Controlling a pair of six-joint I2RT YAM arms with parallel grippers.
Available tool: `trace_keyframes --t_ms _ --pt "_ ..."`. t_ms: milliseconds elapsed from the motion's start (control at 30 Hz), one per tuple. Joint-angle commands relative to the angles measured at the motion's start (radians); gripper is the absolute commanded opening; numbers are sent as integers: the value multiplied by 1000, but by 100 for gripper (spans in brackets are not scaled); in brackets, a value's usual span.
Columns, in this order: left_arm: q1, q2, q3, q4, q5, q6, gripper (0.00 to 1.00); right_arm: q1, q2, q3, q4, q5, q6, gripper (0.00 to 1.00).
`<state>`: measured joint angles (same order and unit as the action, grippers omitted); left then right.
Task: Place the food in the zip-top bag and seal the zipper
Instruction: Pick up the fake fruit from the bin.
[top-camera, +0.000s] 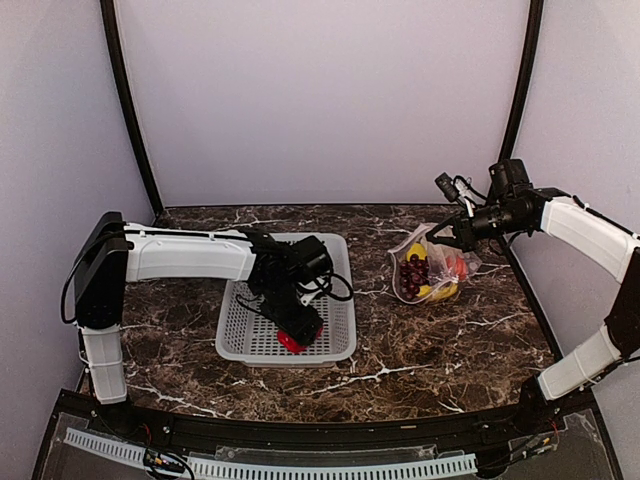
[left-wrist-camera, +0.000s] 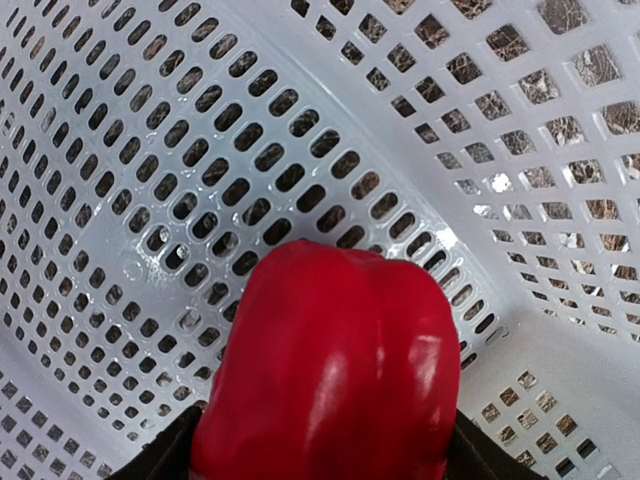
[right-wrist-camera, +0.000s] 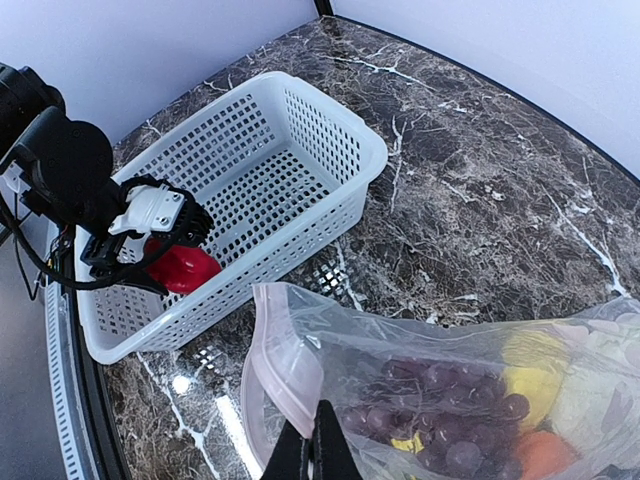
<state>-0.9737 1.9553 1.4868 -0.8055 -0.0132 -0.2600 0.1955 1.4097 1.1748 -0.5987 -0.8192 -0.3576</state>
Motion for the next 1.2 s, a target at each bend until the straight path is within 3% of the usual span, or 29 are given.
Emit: trace_keyframes --t_ms 0,233,367,733,933,1167 --pt "-3 2 25 -26 7 15 70 -5 -8 -7 2 -21 -5 0" --pt "-3 0 30 -48 40 33 61 -6 -6 26 -32 -9 -3 0" --pt "-2 -21 20 -53 27 34 51 -5 -5 68 -81 16 -10 0" --pt "-2 -180 20 -42 -72 65 45 8 -3 188 -227 90 -45 0" --pt "-3 -251 41 43 -81 53 42 22 5 218 -267 105 -50 0" --pt "-12 -316 33 295 27 21 39 31 35 281 -295 86 -43 0"
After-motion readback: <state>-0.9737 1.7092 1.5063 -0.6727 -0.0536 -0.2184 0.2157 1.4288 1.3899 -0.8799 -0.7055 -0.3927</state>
